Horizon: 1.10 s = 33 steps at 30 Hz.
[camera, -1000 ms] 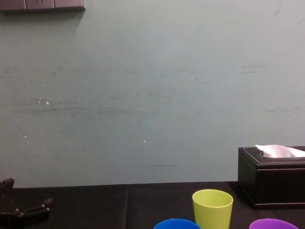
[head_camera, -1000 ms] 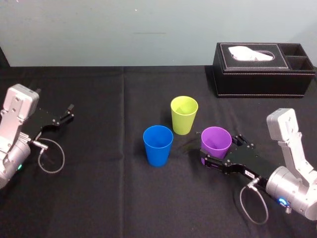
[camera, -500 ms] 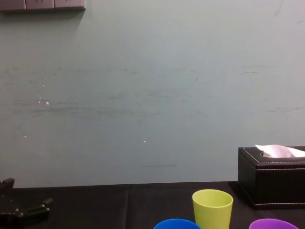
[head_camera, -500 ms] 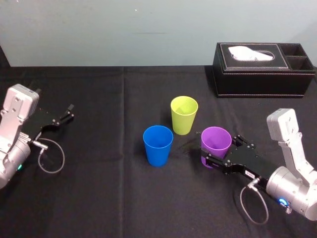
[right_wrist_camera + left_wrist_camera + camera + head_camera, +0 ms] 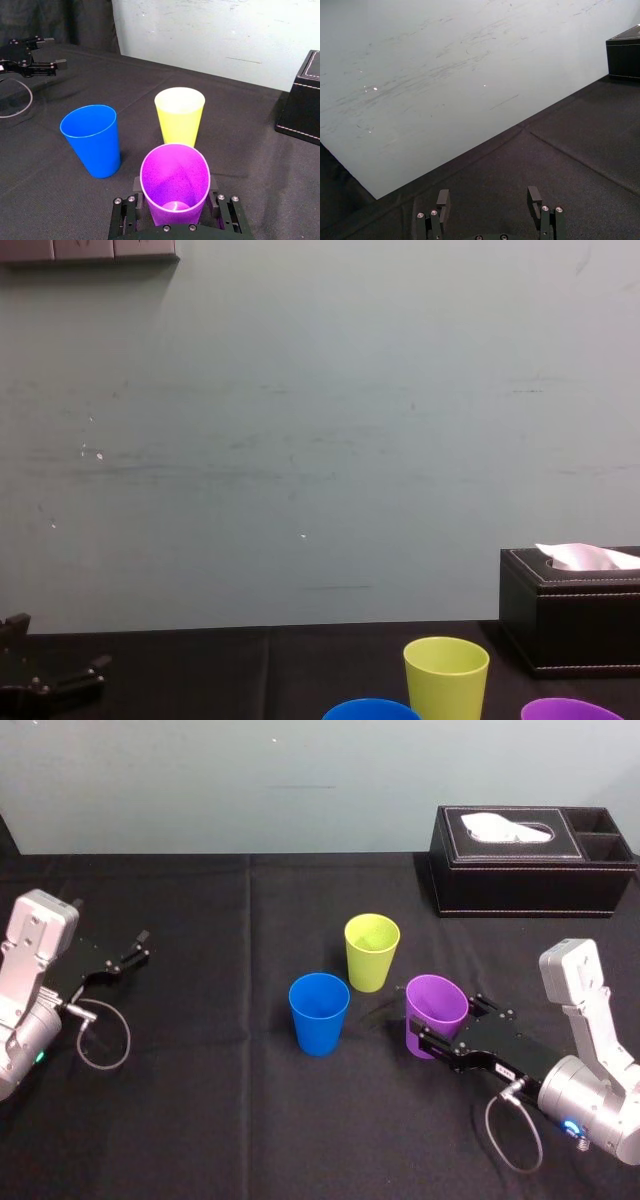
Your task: Stack the three plastic cups sequentially using one hand.
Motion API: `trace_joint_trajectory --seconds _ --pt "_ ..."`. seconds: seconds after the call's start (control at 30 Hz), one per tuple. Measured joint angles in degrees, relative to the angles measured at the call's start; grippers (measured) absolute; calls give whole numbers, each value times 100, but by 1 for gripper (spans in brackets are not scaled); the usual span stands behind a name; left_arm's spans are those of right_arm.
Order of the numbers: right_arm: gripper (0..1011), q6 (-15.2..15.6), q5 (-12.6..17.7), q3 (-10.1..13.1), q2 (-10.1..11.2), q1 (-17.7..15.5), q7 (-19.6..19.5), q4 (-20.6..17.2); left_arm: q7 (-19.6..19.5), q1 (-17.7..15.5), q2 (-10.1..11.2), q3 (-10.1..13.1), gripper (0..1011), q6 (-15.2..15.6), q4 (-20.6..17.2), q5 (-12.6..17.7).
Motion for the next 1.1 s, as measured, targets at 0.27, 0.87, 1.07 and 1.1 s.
trace_joint_trajectory --seconds 0.27,0.87,1.07,1.1 --pt "726 0 0 0 0 0 -1 0 0 0 0 0 1011 0 0 0" --pt "726 154 37 265 31 -260 -278 -590 0 0 0 0 1011 0 0 0" --pt "726 401 66 372 103 -282 -349 -1099 0 0 0 0 1011 0 0 0" --pt "726 454 66 371 123 -245 -345 -1203 0 0 0 0 1011 0 0 0"
